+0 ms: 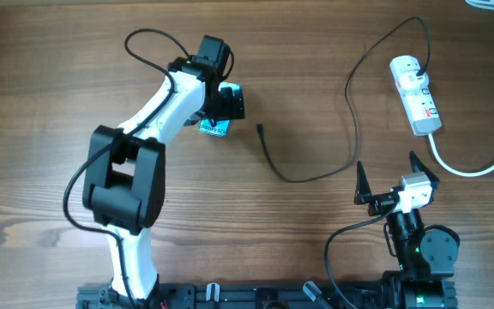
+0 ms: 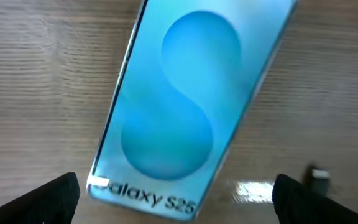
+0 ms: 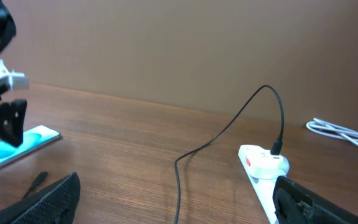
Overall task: Plug charger to phone and switch on socket
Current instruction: 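Lower the left gripper and grasp the phone's top edge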
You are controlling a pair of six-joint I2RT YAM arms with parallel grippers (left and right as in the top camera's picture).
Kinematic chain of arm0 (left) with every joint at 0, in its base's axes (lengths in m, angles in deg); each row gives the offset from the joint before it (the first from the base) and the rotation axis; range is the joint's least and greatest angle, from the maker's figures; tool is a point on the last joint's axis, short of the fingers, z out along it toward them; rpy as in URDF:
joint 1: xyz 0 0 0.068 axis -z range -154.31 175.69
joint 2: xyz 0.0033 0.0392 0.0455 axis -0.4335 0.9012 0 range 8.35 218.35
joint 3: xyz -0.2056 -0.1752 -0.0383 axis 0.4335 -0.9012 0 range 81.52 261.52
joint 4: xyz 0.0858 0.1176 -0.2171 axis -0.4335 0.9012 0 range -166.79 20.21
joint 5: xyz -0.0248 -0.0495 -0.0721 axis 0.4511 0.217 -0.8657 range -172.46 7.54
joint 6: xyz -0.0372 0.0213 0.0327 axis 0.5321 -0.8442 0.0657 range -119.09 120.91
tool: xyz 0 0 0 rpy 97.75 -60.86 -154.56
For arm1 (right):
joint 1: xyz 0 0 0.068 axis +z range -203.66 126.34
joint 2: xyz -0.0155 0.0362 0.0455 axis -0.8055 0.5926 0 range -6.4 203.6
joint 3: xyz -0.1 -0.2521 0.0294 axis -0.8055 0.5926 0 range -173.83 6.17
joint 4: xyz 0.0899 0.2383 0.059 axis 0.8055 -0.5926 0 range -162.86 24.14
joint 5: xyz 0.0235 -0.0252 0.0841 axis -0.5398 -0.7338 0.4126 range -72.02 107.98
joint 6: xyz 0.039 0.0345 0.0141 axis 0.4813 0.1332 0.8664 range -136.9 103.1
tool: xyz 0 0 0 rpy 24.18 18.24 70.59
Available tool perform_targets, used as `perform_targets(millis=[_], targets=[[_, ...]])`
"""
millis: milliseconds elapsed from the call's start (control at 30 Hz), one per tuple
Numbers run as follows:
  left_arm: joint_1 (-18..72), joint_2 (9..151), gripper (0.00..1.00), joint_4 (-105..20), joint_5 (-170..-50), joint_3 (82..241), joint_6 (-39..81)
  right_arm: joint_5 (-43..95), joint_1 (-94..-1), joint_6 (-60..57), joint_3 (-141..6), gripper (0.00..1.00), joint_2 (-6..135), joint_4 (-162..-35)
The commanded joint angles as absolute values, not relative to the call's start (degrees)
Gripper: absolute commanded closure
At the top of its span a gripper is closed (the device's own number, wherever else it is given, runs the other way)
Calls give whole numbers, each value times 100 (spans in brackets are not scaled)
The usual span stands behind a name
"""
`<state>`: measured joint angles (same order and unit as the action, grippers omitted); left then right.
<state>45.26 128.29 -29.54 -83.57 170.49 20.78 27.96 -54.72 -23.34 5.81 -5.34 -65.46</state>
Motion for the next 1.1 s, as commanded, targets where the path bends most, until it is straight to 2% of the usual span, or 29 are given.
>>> perform_targets(millis=[0, 167, 267, 433, 667, 800, 967, 1067], targets=[[4546, 13078, 0, -3125, -8258, 16905, 2113, 2698, -5496, -2290, 587, 0, -575, -6526], [4554, 13115, 0, -3407, -8260, 16568, 2116, 2698, -5496, -2288, 587, 1, -575, -6526], [4561, 13115, 11, -3378, -8287, 16457, 2113, 2698, -5496, -2290, 587, 0, -575, -6526], [4640, 13115, 20, -3193, -8485, 16391, 2113, 2698, -5496, -2290, 587, 0, -575, -6526], [4898, 13115, 15, -2672, -8645, 16391, 2107, 2698, -5496, -2290, 587, 0, -575, -6526], [4981, 13115, 0, -2666, -8448, 16391, 2070, 2698, -5496, -2290, 587, 1, -575, -6526], [4968, 13115, 0, -3044, -7423, 16391, 2068, 2698, -5496, -2288, 587, 0, -575, -6524], [4968, 13115, 0, -3254, -7380, 16391, 2070, 2698, -5496, -2290, 587, 0, -575, -6526]])
